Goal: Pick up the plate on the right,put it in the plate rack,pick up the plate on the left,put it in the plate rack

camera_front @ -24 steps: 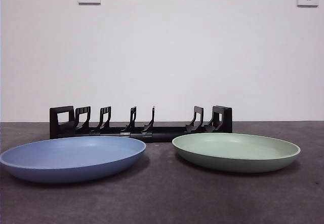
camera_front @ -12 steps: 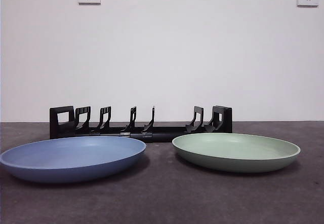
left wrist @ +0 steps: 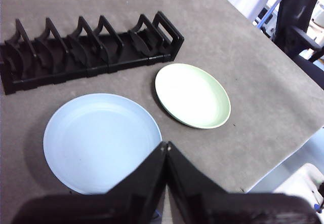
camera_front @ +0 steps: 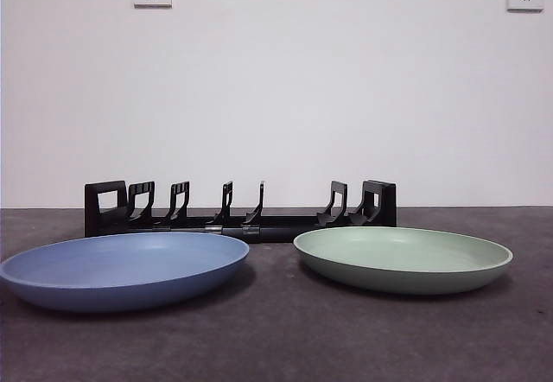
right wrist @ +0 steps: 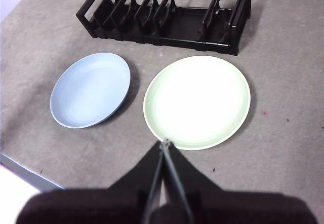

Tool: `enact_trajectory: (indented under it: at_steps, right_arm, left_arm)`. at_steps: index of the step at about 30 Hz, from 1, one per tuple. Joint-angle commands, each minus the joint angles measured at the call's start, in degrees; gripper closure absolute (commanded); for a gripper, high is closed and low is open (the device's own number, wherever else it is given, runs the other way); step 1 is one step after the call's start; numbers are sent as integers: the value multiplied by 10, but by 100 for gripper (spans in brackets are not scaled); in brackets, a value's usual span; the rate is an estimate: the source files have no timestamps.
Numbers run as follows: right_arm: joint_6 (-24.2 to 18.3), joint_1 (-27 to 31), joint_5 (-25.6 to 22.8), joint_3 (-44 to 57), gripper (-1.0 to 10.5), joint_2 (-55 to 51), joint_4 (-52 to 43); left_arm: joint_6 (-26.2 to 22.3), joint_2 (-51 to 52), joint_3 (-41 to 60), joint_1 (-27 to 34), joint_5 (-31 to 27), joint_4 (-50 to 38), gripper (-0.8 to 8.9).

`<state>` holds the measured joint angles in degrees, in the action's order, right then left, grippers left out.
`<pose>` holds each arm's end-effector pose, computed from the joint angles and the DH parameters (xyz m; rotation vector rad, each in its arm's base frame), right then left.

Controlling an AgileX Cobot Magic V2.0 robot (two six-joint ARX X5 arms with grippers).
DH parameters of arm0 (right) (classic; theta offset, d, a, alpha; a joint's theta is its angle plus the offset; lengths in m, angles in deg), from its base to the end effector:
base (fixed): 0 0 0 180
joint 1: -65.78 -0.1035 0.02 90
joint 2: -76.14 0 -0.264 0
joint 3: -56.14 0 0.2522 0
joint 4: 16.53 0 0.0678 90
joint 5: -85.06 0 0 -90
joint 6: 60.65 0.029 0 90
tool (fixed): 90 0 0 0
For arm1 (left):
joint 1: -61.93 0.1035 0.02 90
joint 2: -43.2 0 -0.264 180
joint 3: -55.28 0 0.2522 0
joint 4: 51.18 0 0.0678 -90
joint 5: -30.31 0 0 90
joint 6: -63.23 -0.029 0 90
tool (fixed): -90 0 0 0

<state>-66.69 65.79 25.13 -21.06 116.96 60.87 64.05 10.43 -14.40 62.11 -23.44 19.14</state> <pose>0.0934 0.0145 0.3647 0.0890 0.6709 0.5373 0.0758 -0.0169 0.3476 -0.1987 0.5674 -0.6075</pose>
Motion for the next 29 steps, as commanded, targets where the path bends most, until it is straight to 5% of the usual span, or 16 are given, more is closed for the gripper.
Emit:
enact_trajectory:
  at_steps: [1,4,7,10,14,29]
  right_arm:
    - [-6,0,2,-4,946,-1,-2]
    - [-6,0,2,-4,943,-1,-2]
    - [-6,0,4,-4,833,-1,-3]
    - [-5,0,12,-4,573,3,-6]
    - [0,0,13,-4,372,12,-6]
    - [16,0,8,-4,381,133,-53]
  left_arm:
    - [-11,-6,0,-6,2,-1,813]
    - [-11,-13,-1,-10,2,-1,753]
    - [-11,-17,-3,-15,2,-1,499]
    - [-30,-22,-5,-23,13,-3,223]
    - [-42,-31,-5,-33,36,-8,203]
    - [-87,-97,-5,-66,48,-27,208]
